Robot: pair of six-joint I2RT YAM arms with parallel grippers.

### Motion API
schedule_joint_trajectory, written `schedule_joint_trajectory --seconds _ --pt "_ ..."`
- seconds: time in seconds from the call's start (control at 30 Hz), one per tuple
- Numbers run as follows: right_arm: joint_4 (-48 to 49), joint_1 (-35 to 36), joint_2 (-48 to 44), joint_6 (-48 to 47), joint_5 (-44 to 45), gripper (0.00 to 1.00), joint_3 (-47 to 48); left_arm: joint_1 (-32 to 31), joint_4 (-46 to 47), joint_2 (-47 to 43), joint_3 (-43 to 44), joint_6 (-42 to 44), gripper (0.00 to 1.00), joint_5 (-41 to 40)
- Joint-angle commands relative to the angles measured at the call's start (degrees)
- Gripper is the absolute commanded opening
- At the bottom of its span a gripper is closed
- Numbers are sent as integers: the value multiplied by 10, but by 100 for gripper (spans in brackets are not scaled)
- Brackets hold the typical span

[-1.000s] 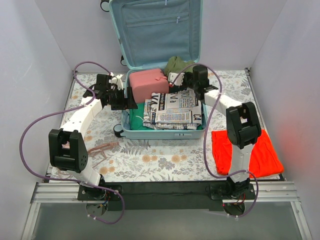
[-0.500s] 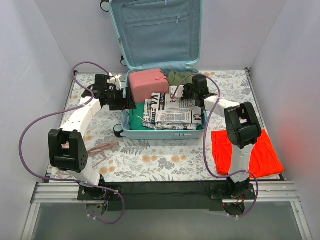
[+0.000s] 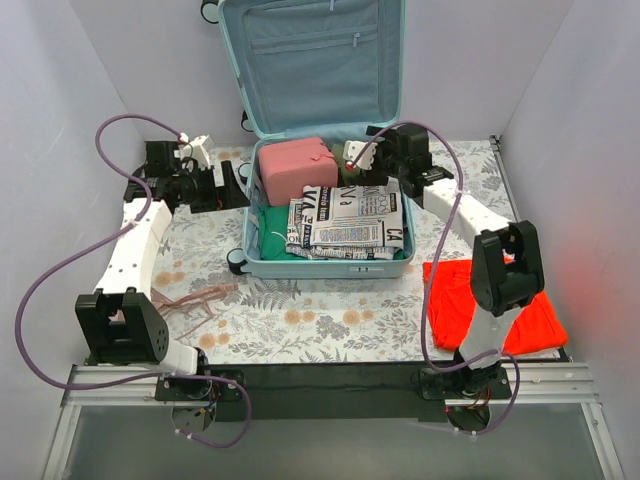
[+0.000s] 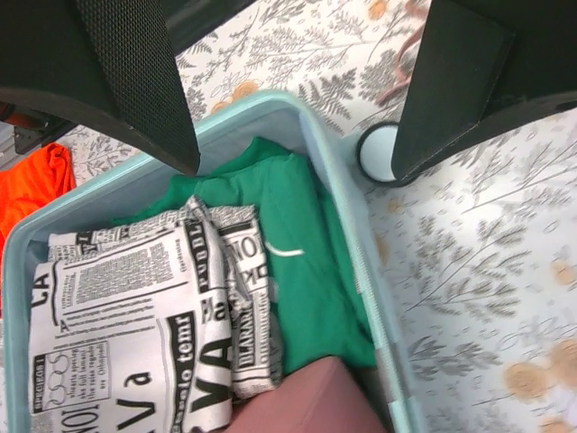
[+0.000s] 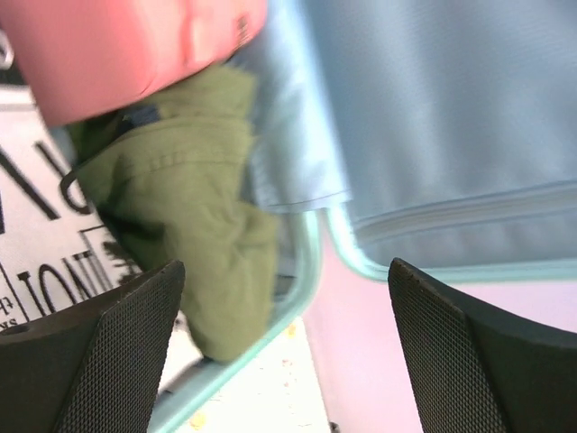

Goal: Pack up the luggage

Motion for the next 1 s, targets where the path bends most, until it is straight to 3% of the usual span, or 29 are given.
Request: schedule_joint_trajectory --seconds 0.0,0.07,0.2,0.3,0.43,0.73,0.83,0.97 --pt "-10 -1 -65 38 -10 98 3 44 -89 -42 20 57 87 10" --pt "-19 -3 -93 60 -7 98 1 74 -126 -64 15 96 89 15" --pt "-64 0 -139 135 -19 98 0 104 -267 -80 -17 309 90 -31" --pt "-104 7 -171 172 -16 98 -6 177 -331 -82 -35 465 91 -53" --pt "-151 17 -207 209 -10 98 -32 269 -359 -78 -73 553 91 -107" --pt "-184 27 -280 236 -1 98 -97 403 -319 -39 -117 628 93 -118" --pt "-188 27 -295 239 2 98 -107 416 -292 -37 -163 658 93 -124" --pt "-198 29 -301 250 8 98 -104 417 -190 -42 -219 664 93 -138"
